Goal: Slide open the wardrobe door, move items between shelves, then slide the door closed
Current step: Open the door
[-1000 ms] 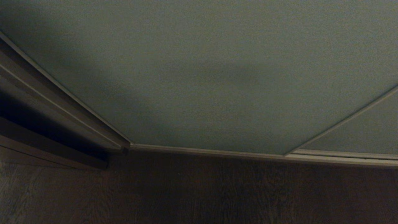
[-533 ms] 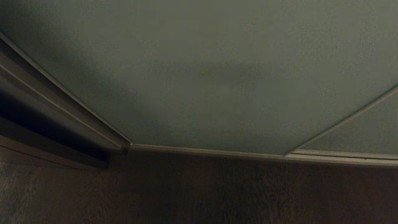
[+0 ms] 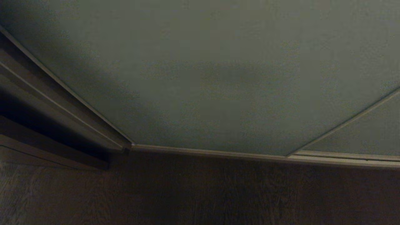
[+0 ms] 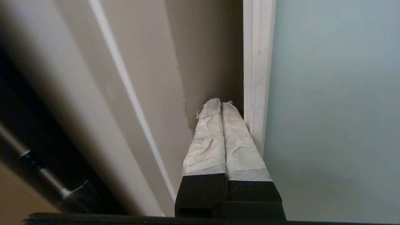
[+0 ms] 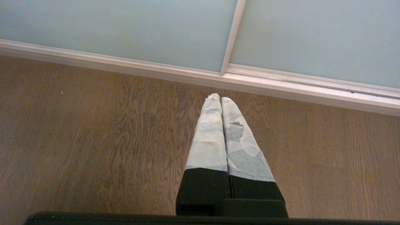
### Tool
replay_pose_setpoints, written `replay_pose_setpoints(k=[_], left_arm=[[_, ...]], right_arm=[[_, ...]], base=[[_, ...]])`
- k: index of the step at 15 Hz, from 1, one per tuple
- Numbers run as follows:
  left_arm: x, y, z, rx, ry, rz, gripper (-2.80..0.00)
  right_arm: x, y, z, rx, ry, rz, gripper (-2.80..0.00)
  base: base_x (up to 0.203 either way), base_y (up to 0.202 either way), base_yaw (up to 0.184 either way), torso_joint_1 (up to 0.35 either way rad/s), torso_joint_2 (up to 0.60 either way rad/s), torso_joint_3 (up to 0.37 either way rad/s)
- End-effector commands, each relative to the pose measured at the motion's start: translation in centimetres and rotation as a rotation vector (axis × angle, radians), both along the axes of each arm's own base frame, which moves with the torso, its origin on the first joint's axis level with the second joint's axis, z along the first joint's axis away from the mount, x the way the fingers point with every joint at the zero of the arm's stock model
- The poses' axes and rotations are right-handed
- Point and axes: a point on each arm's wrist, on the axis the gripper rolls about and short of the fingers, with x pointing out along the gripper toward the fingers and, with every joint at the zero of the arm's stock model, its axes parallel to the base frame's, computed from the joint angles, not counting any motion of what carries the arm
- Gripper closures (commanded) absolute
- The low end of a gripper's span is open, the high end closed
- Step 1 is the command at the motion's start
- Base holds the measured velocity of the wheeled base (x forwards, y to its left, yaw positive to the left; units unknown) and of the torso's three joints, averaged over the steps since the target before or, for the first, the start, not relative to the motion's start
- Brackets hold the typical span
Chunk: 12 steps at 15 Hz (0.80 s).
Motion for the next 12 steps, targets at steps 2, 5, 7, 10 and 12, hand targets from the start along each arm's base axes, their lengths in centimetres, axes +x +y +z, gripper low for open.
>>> replay_pose_setpoints(k=[2,5,7,10,12], left_arm=[[0.5,-0.1,-0.2,0.033,0.039,-0.064,0.00],[0.1,-0.4,0.1,0.048,0.027,-0.097,0.00],[-0.6,-0.9,0.5,0.055,0.009,-0.129,0.00],[-2.4,-2.3,1.1,0.055,-0.005,-0.200,0.00],[-3.6,-3.3,1.4,0.056,0.008,-0.268,0.00]], right_arm=[[0.0,0.0,0.0,0.000,0.000,0.000,0.00],[0.0,0.0,0.0,0.000,0.000,0.000,0.00],[0.0,0.0,0.0,0.000,0.001,0.000,0.00],[0.0,0.0,0.0,-0.001,0.001,0.000,0.00],[0.0,0.0,0.0,0.000,0.000,0.000,0.00]], base=[[0.000,0.000,0.000,0.000,0.00,0.000],[0.000,0.000,0.000,0.000,0.00,0.000],[0.000,0.000,0.000,0.000,0.00,0.000],[0.000,0.000,0.000,0.000,0.00,0.000],[0.000,0.000,0.000,0.000,0.00,0.000]])
